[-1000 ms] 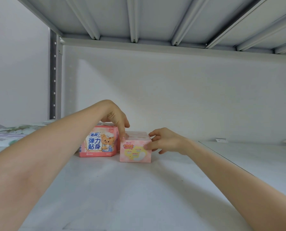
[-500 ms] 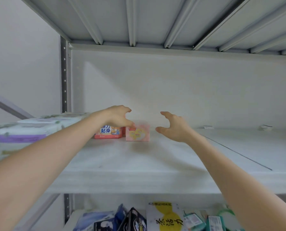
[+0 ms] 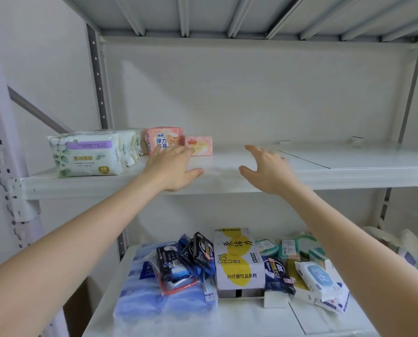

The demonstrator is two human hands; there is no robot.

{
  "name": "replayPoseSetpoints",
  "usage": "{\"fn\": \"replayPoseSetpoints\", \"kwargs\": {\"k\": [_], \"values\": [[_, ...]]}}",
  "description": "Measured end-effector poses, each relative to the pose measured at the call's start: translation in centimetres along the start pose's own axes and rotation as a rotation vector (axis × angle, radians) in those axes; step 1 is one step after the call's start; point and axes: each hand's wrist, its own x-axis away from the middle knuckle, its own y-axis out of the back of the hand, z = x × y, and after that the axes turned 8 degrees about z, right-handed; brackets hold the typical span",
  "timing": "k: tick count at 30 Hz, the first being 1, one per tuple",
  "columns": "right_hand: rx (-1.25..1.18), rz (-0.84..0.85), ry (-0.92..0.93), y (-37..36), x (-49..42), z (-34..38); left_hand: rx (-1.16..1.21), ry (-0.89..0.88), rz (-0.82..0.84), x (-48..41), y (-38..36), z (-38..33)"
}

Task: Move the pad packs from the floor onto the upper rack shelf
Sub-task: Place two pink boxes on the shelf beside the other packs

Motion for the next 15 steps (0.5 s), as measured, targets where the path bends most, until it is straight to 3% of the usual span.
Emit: {"fn": "replayPoseSetpoints", "kwargs": {"k": [15], "values": [[0.144,-0.012,0.126,-1.1,16.2,-8.1,-0.068,0.102,-0.059,15.6,-3.0,-14.7]]}}
